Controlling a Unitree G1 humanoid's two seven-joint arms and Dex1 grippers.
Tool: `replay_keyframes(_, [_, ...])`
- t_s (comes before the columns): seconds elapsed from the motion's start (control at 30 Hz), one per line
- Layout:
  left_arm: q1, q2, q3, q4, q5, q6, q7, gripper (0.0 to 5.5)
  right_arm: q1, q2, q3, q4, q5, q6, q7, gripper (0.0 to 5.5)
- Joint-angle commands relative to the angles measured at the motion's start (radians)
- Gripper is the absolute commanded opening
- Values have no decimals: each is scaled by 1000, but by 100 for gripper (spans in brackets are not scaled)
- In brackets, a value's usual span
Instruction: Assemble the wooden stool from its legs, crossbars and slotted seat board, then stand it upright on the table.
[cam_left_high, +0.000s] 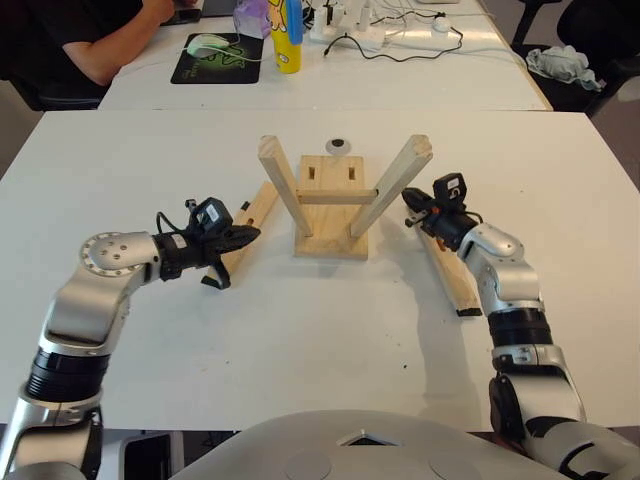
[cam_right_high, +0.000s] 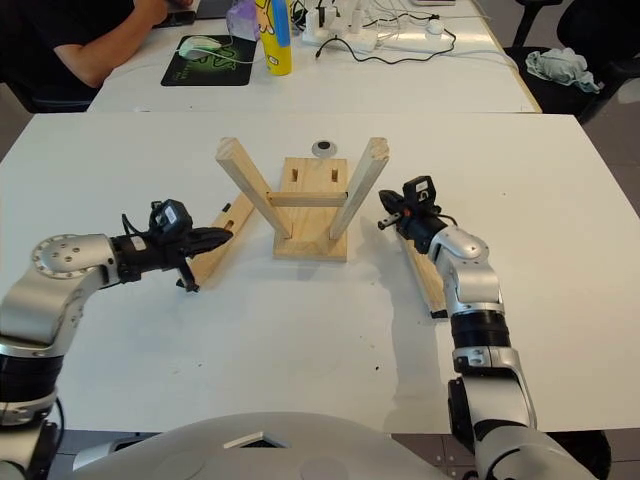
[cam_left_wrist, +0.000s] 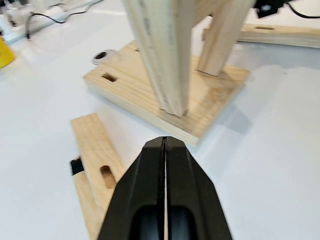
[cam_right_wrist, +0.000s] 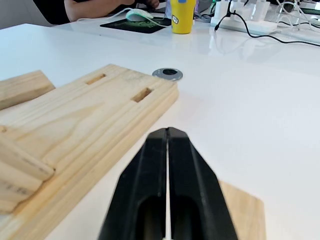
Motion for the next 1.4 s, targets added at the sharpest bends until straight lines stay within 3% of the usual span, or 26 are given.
replay_keyframes(0.03, [-26, 3, -114, 6, 8, -15, -58, 1, -67, 25, 34, 78, 20, -55, 110, 0])
replay_keyframes(0.37, [-91, -84, -292, 120, 301, -191, 149, 1, -130, 90, 138, 127, -19, -91, 206, 0])
replay_keyframes(0.6, [-45, -77, -344, 90, 306, -187, 87, 1, -115, 97, 150, 109, -20, -81, 209, 0])
replay_keyframes(0.93, [-69, -79, -390, 212, 474, -274, 166, 1, -105, 102, 180, 87, -22, -60, 235, 0])
replay_keyframes(1.4, [-60, -126, -384, 240, 542, -278, 218, 1, -47, 91, 258, -26, -18, -2, 312, 0])
